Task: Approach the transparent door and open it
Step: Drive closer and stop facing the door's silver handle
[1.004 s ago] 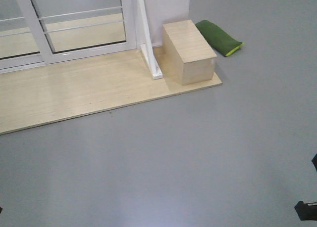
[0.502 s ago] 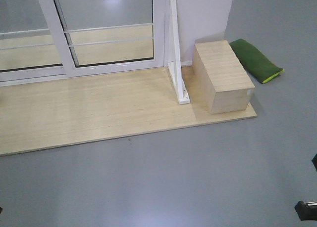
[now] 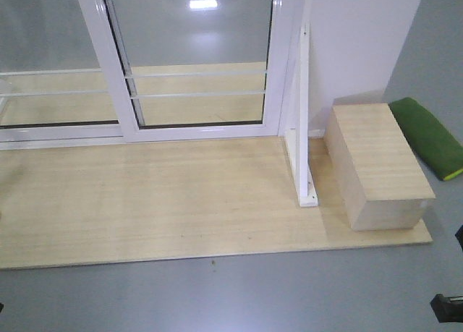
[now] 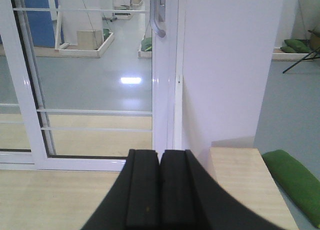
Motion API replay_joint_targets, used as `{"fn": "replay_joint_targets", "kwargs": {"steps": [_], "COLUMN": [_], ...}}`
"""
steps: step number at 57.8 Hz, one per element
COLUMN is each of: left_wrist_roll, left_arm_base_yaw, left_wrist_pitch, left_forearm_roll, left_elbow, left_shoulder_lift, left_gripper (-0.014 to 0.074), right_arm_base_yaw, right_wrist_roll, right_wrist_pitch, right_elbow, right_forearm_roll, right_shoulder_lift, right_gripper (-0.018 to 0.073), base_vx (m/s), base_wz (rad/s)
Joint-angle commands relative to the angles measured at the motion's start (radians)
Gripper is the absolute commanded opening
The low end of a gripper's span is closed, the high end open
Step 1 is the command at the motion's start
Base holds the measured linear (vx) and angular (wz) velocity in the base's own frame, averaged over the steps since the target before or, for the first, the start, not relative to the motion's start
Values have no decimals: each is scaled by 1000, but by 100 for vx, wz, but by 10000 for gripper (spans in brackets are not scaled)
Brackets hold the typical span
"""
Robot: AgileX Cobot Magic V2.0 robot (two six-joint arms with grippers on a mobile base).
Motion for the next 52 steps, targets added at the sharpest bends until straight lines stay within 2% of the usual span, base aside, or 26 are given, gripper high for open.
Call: {"fn": "replay_joint_targets", "kwargs": {"steps": [1,52], "left_wrist_roll": [-4,-4], "left_arm_base_yaw": [-6,-6], "left_wrist_pitch": [-89,-89], "left_forearm_roll": [-11,-11], "left_elbow": [15,15], "left_shoulder_lift": [-13,-13], "left_gripper": [3,3], "right_arm_base_yaw": [-4,-4], "right_wrist_roll": [-4,-4], "right_wrist_pitch": [-79,-79], "right_elbow": [5,5], "right_forearm_roll": [-4,-4], "right_shoulder_lift": [-15,-15], "right_gripper": [-1,-1], "base_vx": [54,48], "base_wz": [22,3]}}
